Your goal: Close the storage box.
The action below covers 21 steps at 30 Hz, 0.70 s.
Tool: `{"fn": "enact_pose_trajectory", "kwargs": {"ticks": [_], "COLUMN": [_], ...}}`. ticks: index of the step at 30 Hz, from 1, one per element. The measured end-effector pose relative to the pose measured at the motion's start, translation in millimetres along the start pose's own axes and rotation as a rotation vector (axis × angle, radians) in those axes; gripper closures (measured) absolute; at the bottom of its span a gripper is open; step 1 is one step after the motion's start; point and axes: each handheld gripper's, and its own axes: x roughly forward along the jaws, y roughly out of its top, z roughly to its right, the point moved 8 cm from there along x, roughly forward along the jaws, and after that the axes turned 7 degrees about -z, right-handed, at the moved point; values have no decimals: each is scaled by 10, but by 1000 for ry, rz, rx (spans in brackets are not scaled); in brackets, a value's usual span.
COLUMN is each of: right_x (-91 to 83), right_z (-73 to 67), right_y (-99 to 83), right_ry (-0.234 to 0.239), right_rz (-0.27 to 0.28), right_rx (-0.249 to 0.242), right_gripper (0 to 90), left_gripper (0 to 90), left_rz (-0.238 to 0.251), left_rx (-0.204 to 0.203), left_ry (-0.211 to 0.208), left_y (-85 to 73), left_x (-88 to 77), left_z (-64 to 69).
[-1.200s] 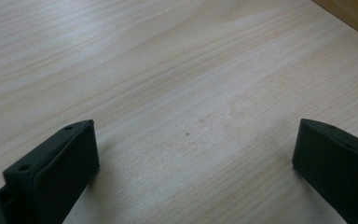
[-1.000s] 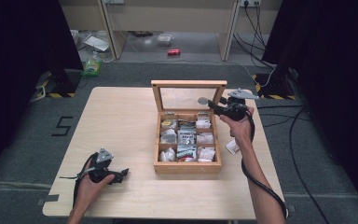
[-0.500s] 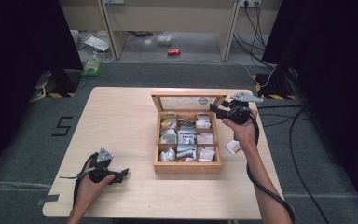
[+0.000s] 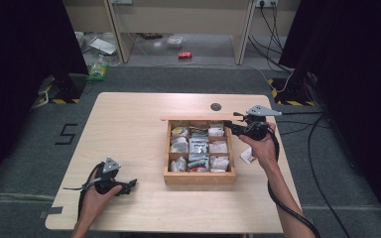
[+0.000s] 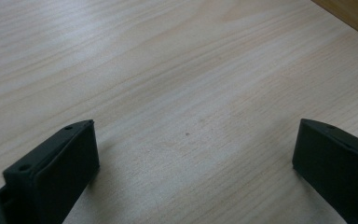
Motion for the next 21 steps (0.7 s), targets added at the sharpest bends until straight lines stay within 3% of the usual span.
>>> {"fn": "enact_pose_trajectory", "kwargs": {"ticks": [21], "right_x": [-84], "right_z": [-97], "right_y": [-234], "right_ry": [33], "right_rz": [-22], "right_rx": [-10], "right_gripper": [449], "left_gripper": [0], "left_rz": [3], "left_rx": [-3], "left_ry": [0], "left_y": [2], "left_x": [2], "left_z": [2]}}
